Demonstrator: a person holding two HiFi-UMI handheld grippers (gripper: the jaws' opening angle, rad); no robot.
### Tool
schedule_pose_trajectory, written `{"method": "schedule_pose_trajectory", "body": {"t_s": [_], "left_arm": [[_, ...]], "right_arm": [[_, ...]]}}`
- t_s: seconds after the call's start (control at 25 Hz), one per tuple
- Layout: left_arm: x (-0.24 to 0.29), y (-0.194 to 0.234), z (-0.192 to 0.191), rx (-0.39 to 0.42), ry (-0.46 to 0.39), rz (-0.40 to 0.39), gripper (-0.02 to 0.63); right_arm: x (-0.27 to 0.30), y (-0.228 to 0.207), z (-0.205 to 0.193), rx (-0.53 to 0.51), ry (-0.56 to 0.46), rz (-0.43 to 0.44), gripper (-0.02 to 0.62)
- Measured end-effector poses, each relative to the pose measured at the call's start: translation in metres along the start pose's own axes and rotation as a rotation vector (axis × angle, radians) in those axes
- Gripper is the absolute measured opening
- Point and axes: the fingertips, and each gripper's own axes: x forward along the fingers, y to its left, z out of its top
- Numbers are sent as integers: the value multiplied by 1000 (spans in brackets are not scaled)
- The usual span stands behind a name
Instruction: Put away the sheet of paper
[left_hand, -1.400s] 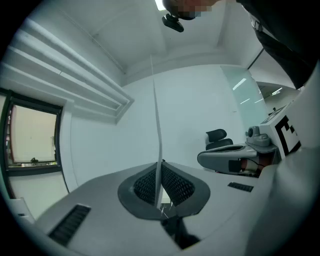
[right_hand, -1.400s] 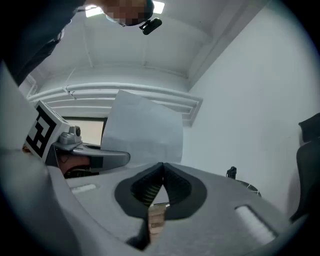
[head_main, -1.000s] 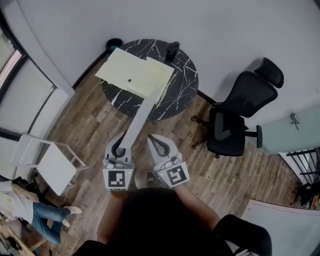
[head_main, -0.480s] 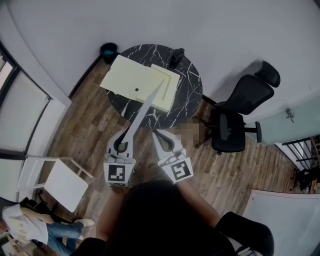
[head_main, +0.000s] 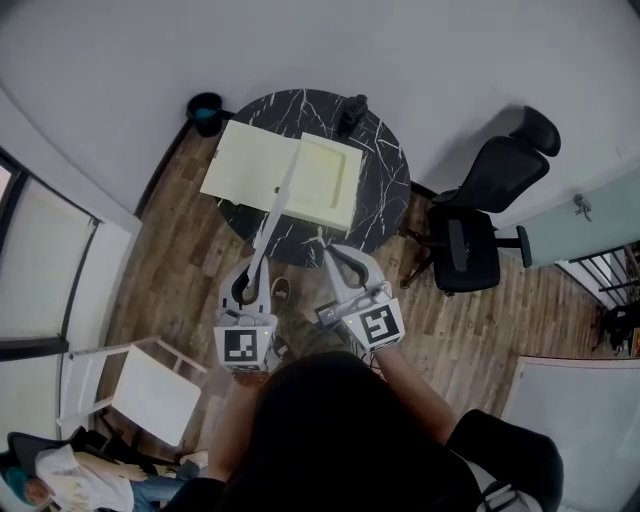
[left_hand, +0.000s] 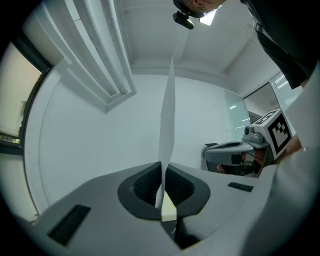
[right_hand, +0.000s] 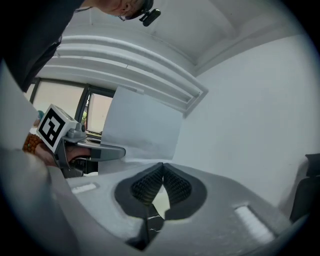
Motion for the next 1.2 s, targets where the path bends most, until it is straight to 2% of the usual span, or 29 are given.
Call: {"method": "schedule_pose_trajectory", "body": {"t_s": [0.08,0.2,0.32,0.44,0.6,0.84,1.08,1.2], "left_arm": [[14,8,-8,10,-5,-25,8],[44,20,-7,42,13,-65,8],[79,26,-3,61,67,-129,8],[118,28,1,79,113,-206,8],[166,27,-12,94,159,-310,8],[222,20,-23,194,139,-418,8],[240,3,-23,149,157,-486,8],[252,5,-31,150,112,-535,8]], "right_arm": [[14,-6,-5,-16,3,-14,-2],[41,-19,-16,21,6,-34,-2],[68,-41,-22,69,-3,-77,-2],[90,-74,-30,113,-8,-145,-2],[102,-125,-47,222,-26,-268,-2],[103,-177,-79,240,-6,-396,-2],[85,-201,-96,315,17,-484,-2],[83,-209,-104,312,43,-535,-2]]}}
